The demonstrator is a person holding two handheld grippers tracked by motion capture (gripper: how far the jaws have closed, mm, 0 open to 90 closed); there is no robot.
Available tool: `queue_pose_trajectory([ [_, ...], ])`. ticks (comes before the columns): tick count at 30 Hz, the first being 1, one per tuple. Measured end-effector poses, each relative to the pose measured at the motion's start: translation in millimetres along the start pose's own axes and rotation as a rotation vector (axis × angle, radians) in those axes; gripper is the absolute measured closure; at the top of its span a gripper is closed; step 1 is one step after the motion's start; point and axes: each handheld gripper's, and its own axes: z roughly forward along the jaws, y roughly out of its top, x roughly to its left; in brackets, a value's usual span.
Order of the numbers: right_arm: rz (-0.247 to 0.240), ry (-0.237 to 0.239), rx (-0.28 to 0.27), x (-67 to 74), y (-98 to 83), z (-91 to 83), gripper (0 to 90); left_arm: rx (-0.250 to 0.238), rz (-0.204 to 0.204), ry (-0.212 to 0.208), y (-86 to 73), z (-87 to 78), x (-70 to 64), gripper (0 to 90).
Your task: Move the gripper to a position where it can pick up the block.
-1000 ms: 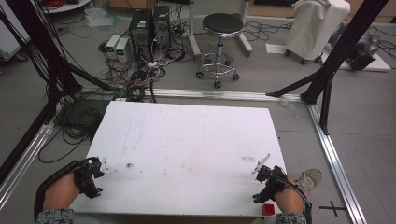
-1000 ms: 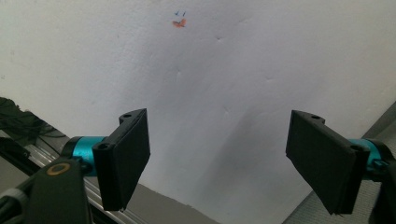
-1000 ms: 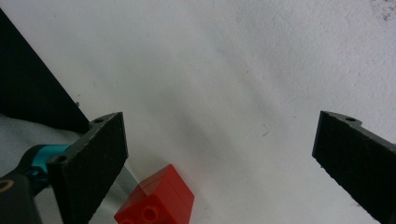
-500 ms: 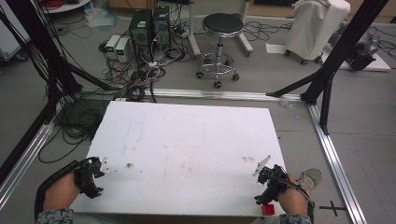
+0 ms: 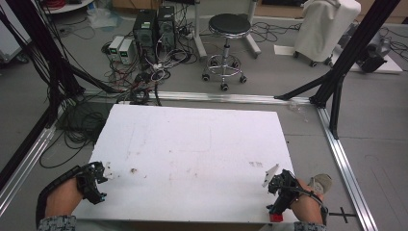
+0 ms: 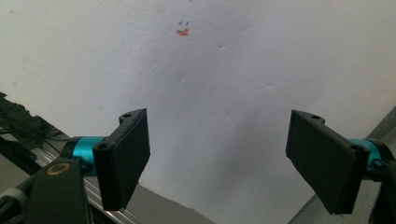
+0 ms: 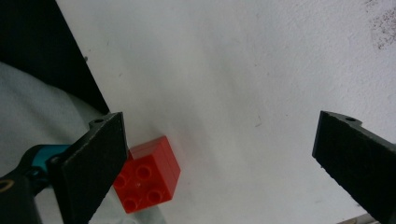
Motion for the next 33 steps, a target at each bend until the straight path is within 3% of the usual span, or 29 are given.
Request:
queue_pose_trajectory([
  [7,-0.126,-0.035,0.026,6.1,0.1,-4.1,2.6,-0.001,0.001,0.004,0.3,-0.8,0.0,22.0],
  [17,-0.256,-0.012,0.061,15.0,0.2,-3.6,2.6,-0.006,0.000,0.002,0.1,0.3,-0.2,22.0],
  [23,-0.278,-0.001,0.078,16.6,-2.6,-2.8,2.6,-0.006,-0.003,0.001,0.0,0.5,-0.4,22.0],
  [33,-0.285,0.026,0.053,19.0,-7.5,-2.0,2.6,-0.007,0.000,-0.008,2.5,2.9,-1.3,22.0],
])
